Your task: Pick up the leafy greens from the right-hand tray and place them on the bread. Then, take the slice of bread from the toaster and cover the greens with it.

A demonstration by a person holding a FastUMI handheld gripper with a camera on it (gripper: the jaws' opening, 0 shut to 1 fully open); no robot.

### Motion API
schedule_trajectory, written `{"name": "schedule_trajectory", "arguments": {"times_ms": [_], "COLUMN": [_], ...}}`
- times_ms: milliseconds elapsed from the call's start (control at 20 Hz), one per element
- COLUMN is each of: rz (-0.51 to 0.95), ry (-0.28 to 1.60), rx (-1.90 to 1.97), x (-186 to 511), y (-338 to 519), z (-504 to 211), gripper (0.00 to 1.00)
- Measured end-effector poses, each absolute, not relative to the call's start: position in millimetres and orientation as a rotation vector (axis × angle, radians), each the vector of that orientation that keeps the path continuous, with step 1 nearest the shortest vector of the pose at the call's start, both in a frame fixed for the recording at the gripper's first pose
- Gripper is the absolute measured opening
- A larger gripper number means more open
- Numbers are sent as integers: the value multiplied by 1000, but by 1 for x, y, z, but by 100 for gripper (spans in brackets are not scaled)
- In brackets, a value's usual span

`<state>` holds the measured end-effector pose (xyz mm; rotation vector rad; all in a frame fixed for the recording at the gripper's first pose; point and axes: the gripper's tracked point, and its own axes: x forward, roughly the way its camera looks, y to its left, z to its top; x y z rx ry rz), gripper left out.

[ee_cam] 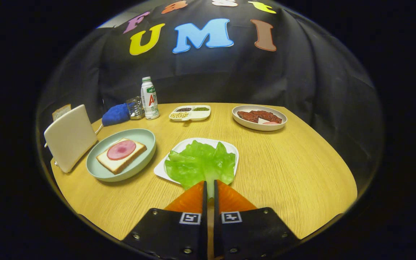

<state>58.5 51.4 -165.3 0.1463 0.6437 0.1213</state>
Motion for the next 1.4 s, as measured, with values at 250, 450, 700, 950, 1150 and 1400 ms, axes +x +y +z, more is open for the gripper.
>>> {"name": "schedule_trajectory", "arguments": {"times_ms": [250, 450, 700, 950, 1150, 1400], "rz": [180, 179, 193, 192, 203, 225], "ry": [534, 474, 450, 424, 393, 369], "rx": [128, 122, 121, 127, 132, 128], "x": [58, 59, 60, 60, 60, 60], "y": [53, 52, 56, 58, 65, 76], "z": [-137, -117, -103, -91, -77, -63], "gripper": [0, 1, 1, 1, 1, 1]}}
